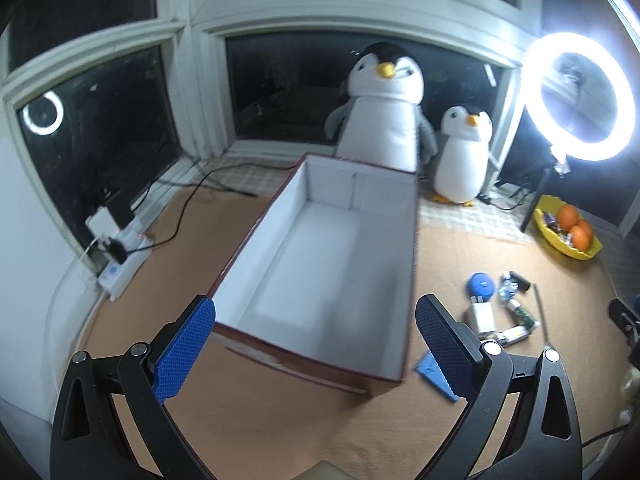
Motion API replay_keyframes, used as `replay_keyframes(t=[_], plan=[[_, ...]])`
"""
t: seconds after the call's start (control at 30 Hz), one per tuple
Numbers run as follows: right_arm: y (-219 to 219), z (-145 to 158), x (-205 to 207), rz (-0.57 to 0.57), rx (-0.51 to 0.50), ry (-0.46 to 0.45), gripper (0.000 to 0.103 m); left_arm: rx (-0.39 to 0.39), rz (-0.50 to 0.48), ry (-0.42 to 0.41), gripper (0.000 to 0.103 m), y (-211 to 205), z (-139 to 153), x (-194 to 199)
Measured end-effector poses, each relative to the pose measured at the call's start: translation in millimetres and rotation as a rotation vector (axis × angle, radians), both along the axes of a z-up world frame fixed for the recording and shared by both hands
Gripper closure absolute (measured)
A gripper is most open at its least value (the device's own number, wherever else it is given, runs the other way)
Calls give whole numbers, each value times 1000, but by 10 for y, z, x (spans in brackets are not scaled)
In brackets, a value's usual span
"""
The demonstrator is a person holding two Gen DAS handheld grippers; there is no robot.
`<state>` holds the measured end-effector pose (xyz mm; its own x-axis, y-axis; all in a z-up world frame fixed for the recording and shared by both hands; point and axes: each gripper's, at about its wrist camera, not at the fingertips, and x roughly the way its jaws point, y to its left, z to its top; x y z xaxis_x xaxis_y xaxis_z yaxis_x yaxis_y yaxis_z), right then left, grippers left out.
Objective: Organize rigid objects
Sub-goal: 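Move the right tool to the blue phone stand and grasp it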
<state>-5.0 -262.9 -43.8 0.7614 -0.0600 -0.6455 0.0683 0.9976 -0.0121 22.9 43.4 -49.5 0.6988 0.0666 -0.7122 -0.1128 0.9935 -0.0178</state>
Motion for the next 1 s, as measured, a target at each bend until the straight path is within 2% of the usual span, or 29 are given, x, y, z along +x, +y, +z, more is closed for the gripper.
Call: replay_keyframes(t=[0.2, 0.3, 0.43, 0.57, 0.6, 0.63, 0.67, 0.8, 0.87, 1.0], plan=[[-8, -102, 43, 16, 16, 16, 0, 13, 79, 59, 4, 311, -226, 147], [15, -167, 74, 19, 8, 33, 0, 31, 111, 72, 8, 448, -310, 220], [-12, -252, 119, 16, 21, 51, 2, 60, 148, 88, 9, 597, -436, 345], [-53, -332, 166, 13, 34, 72, 10, 86, 160, 121, 26, 697, -603, 467], [-68, -359, 186, 15, 40, 81, 15, 87, 164, 130, 28, 720, -647, 489], [-81, -387, 206, 17, 48, 93, 18, 80, 165, 144, 34, 745, -695, 515], [-94, -417, 227, 19, 57, 106, 19, 72, 169, 159, 41, 768, -740, 540], [-109, -522, 273, 30, 70, 149, 19, 72, 180, 184, 49, 822, -848, 575], [-68, -576, 299, 46, 65, 167, 19, 78, 177, 186, 61, 827, -875, 585], [91, -704, 332, 100, 65, 201, 19, 74, 171, 194, 65, 851, -915, 629]])
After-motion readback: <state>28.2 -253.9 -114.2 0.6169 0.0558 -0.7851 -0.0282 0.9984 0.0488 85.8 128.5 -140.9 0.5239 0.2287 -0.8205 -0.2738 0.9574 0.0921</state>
